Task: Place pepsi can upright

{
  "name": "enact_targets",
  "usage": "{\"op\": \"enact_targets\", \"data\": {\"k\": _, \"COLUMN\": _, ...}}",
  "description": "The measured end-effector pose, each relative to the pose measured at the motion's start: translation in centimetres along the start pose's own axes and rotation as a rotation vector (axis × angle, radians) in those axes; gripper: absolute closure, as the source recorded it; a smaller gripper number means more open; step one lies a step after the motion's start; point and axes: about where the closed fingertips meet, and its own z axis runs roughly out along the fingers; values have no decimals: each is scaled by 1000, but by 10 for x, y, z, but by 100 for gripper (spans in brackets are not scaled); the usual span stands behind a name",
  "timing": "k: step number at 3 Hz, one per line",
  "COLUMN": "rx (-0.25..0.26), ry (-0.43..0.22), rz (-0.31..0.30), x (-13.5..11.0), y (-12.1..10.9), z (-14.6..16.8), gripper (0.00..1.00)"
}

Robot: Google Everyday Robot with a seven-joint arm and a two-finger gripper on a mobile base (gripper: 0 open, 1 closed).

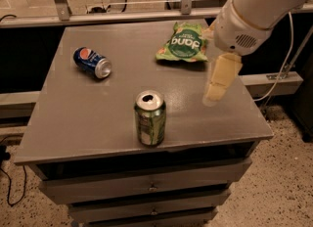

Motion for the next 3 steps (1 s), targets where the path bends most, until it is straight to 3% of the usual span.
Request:
{"op": "enact_targets", "data": {"k": 2, "rx": 48, "ry": -113, "rz": -126, "x": -103, "y": -69, "z": 69, "gripper": 0}}
{"op": "enact_targets", "data": {"k": 3, "rx": 64, "ry": -133, "rz": -146, "x": -136, "y": -96, "z": 95, "gripper": 0}}
